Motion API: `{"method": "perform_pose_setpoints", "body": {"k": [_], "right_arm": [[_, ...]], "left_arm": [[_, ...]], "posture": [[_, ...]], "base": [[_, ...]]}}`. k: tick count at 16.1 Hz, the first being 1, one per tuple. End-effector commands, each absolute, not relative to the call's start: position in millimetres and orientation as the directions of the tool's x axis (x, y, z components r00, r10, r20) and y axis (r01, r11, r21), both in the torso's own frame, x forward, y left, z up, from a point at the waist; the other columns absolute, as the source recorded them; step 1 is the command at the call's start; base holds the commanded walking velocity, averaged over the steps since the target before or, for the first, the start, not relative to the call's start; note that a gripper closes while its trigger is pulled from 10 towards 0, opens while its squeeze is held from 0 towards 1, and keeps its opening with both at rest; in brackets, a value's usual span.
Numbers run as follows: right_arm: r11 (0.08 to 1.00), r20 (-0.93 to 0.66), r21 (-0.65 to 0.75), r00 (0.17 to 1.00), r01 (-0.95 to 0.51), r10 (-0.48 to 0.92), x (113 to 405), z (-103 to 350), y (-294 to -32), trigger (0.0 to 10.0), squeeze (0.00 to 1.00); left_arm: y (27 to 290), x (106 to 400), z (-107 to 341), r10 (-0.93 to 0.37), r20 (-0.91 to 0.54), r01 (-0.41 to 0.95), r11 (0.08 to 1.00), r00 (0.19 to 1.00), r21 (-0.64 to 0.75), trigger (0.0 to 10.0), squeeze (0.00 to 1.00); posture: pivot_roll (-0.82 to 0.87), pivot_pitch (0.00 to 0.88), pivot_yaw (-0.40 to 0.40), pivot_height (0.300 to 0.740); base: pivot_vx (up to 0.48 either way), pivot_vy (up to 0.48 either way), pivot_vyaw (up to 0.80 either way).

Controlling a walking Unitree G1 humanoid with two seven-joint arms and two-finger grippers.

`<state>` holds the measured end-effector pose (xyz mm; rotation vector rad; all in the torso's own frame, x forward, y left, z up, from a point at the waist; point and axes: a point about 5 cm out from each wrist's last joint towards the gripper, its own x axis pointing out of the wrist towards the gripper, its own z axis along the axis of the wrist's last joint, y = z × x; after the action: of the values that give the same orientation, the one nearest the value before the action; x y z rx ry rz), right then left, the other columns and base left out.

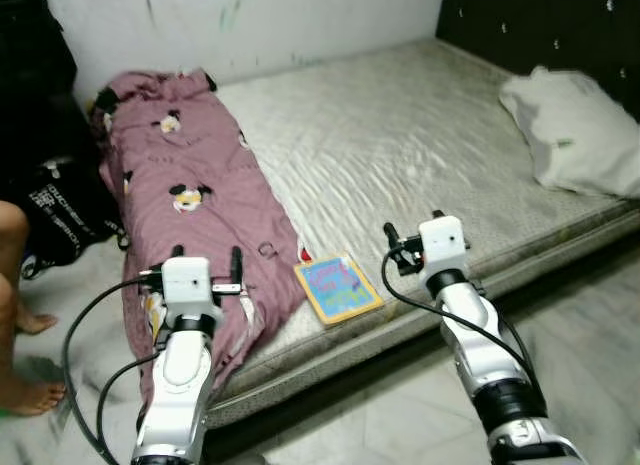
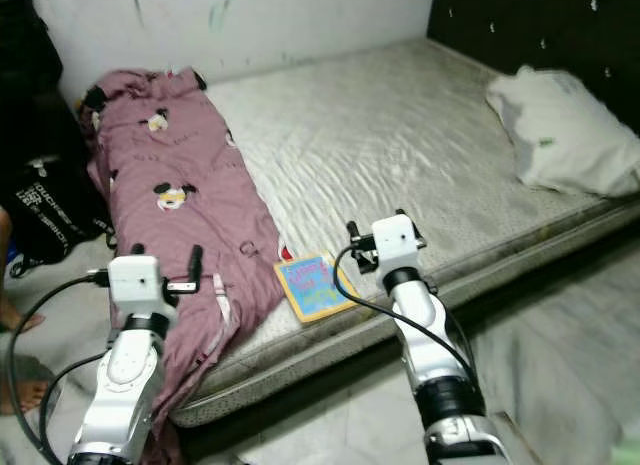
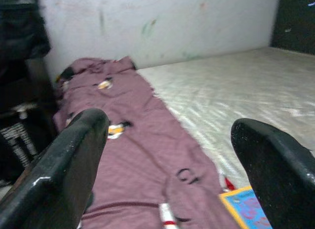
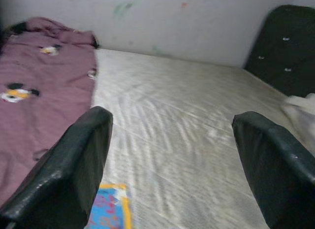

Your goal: Clean up the room

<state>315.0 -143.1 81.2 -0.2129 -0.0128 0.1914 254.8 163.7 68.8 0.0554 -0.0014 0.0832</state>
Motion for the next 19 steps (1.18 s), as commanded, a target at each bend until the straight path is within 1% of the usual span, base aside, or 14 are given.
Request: {"method": "perform_pose_setpoints", "body": {"k": [1,4,6,7,12,16,19], "right_arm": [[0.956,0.018,-0.207,0.976,-0.207,0.215,317.5,87.1,-133.8,10.0,0.0],[0.959,0.02,-0.195,0.976,-0.207,0.215,318.0,87.0,-133.8,10.0,0.0],[0.952,0.015,-0.221,0.975,-0.212,0.221,318.9,87.1,-133.2,10.0,0.0],[0.942,0.018,-0.253,0.973,-0.219,0.231,319.6,88.4,-132.6,10.0,0.0],[0.946,0.018,-0.239,0.973,-0.219,0.23,320.8,88.3,-134.7,10.0,0.0],[0.949,0.028,-0.234,0.975,-0.21,0.222,321.5,89.5,-132.4,10.0,0.0],[0.951,0.028,-0.234,0.976,-0.204,0.217,320.0,88.4,-133.2,10.0,0.0]], "left_arm": [[166.7,257.7,71.5,0.097,0.014,-0.098,0.994,0.995,0.054,10.0,0.0],[165.3,258.7,71.1,0.1,0.008,-0.1,0.993,0.995,0.057,10.0,0.0],[165.0,259.3,71.0,0.097,0.008,-0.097,0.994,0.995,0.059,10.0,0.0],[165.5,260.0,71.2,0.097,0.008,-0.097,0.993,0.995,0.061,10.0,0.0],[170.1,258.8,70.9,0.104,0.003,-0.104,0.992,0.995,0.071,10.0,0.0],[161.5,261.4,71.2,0.08,0.003,-0.08,0.995,0.997,0.065,10.0,0.0],[165.4,262.6,71.6,0.074,0.004,-0.074,0.995,0.997,0.07,10.0,0.0]], "posture": [[0.05,0.0,0.022,0.74],[0.05,0.0,0.022,0.74],[0.05,0.0,0.021,0.74],[0.05,0.0,0.018,0.74],[0.06,0.0,0.014,0.74],[0.05,0.0,0.021,0.74],[0.05,0.0,0.029,0.74]], "base": [[0.0,0.0,0.0],[0.0,0.0,0.0],[0.0,0.0,0.0],[0.0,0.0,0.8],[0.0,0.0,0.8],[0.0,0.0,0.8],[0.0,0.0,0.8]]}}
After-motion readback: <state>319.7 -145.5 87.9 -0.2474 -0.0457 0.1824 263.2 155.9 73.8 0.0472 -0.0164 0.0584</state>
